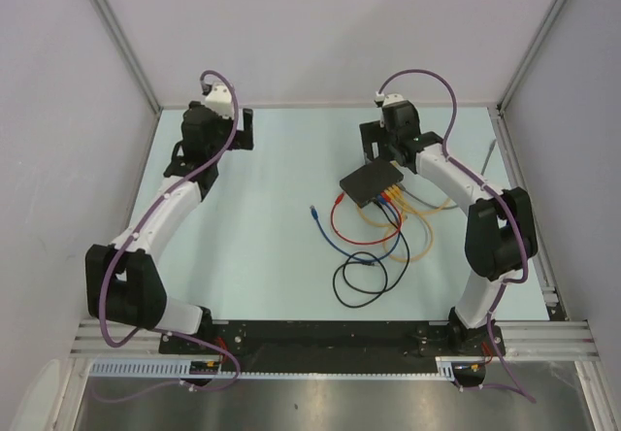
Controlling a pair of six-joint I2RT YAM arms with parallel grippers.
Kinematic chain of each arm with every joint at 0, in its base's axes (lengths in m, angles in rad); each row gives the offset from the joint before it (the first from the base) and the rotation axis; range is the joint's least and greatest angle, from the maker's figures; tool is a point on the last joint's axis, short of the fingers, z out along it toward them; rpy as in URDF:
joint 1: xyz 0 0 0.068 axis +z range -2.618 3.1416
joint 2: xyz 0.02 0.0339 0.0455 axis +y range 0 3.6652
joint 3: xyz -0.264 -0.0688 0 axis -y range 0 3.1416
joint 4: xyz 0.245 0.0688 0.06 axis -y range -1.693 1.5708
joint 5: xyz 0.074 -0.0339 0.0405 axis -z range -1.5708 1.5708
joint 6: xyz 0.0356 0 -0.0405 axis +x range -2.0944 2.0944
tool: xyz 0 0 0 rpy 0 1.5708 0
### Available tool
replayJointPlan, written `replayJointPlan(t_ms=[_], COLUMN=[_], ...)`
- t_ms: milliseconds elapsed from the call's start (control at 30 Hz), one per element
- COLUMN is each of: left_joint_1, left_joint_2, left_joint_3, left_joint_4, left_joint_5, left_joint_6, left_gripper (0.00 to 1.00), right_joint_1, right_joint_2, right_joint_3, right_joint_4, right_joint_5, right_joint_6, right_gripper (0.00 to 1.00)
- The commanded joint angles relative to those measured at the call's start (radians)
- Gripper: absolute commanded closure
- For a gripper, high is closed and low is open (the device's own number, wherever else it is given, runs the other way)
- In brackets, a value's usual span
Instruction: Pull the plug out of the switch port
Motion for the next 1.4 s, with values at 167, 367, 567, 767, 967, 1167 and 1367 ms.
replayJointPlan(t_ms=[167, 367, 567, 767, 967, 1167, 1367], left_joint_1=[-0.042, -0.045, -0.051, -0.053, -0.051, -0.051, -0.047], left_joint_2=[0.043, 0.162, 0.254, 0.373, 0.509, 0.505, 0.5], left_joint_3=[0.12, 0.266, 0.286, 0.382, 0.519, 0.53, 0.504], left_joint_4=[-0.226, -0.453, -0.521, -0.611, -0.673, -0.668, -0.648], left_joint_5=[0.333, 0.494, 0.572, 0.629, 0.652, 0.652, 0.699], left_joint_6=[0.117, 0.206, 0.202, 0.208, 0.176, 0.159, 0.105], left_gripper=[0.0, 0.0, 0.05, 0.06, 0.06, 0.06, 0.05], right_joint_1=[-0.079, -0.155, -0.156, -0.173, -0.22, -0.251, -0.267], right_joint_2=[-0.042, -0.03, -0.008, 0.001, 0.092, 0.234, 0.362], right_joint_3=[0.063, 0.065, 0.03, 0.004, 0.033, 0.108, 0.275], right_joint_4=[-0.087, -0.245, -0.35, -0.293, -0.248, -0.225, -0.259], right_joint_5=[-0.143, -0.321, -0.414, -0.415, -0.403, -0.492, -0.728], right_joint_6=[-0.097, -0.179, -0.287, -0.215, -0.138, -0.121, -0.078], right_gripper=[0.05, 0.14, 0.23, 0.27, 0.27, 0.23, 0.18])
